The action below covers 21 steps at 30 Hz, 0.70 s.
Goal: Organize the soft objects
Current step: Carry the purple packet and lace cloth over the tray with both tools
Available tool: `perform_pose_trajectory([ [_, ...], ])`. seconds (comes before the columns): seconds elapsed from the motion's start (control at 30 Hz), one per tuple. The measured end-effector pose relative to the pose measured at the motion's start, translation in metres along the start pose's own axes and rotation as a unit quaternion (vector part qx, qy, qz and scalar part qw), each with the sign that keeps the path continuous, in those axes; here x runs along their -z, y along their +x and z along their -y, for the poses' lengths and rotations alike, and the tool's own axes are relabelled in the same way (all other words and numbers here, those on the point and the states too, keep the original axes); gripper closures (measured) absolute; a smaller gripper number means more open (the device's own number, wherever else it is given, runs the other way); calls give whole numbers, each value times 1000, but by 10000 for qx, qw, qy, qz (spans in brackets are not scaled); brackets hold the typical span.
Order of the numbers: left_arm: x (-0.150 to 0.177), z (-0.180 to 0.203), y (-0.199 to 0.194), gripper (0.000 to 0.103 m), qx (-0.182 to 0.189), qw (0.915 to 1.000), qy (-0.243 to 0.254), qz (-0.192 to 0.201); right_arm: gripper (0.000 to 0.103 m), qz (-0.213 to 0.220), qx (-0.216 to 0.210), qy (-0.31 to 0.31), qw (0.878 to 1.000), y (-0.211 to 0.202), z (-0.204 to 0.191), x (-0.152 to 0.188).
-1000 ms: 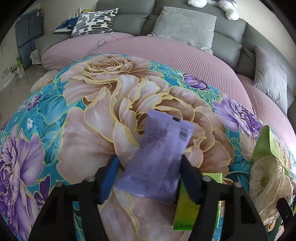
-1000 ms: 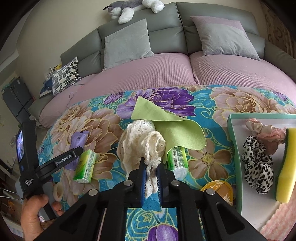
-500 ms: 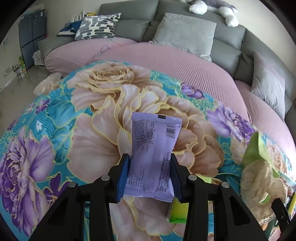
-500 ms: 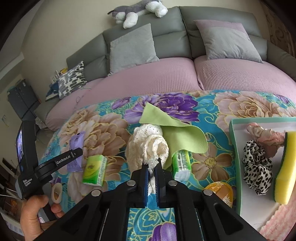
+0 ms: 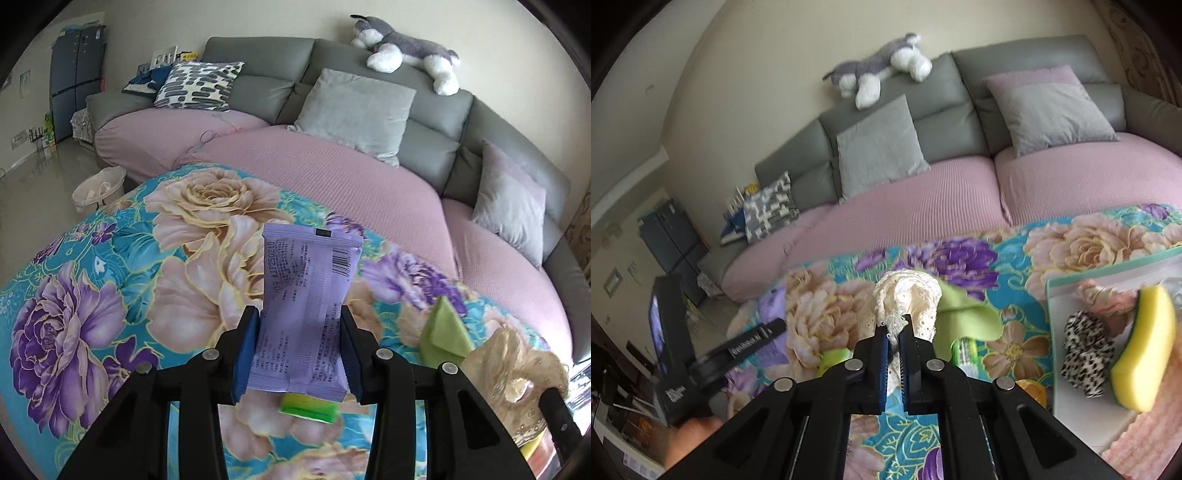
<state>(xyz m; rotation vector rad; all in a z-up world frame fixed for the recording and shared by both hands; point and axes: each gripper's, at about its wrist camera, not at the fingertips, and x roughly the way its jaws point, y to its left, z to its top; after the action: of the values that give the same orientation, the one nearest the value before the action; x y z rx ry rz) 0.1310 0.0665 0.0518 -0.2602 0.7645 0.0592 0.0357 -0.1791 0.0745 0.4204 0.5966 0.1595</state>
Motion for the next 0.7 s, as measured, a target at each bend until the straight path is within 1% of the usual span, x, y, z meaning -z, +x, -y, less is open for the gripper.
perform_pose_trajectory([
  [0.2, 1, 25, -16, 59, 114, 9995, 259, 152, 98, 452, -117, 174, 9988, -32, 13, -11],
  [0.43, 5, 47, -28, 59, 194, 9985, 472, 196, 98, 585, 68, 385, 9975, -48, 33, -15],
  [0.6, 12, 76, -34, 59, 514, 9954, 780, 191, 98, 918, 463, 573, 9931, -73, 57, -18],
  [0.7, 18, 98, -39, 59, 739, 9920, 1012, 162, 98, 1088, 903, 783, 9869, -90, 78, -19],
])
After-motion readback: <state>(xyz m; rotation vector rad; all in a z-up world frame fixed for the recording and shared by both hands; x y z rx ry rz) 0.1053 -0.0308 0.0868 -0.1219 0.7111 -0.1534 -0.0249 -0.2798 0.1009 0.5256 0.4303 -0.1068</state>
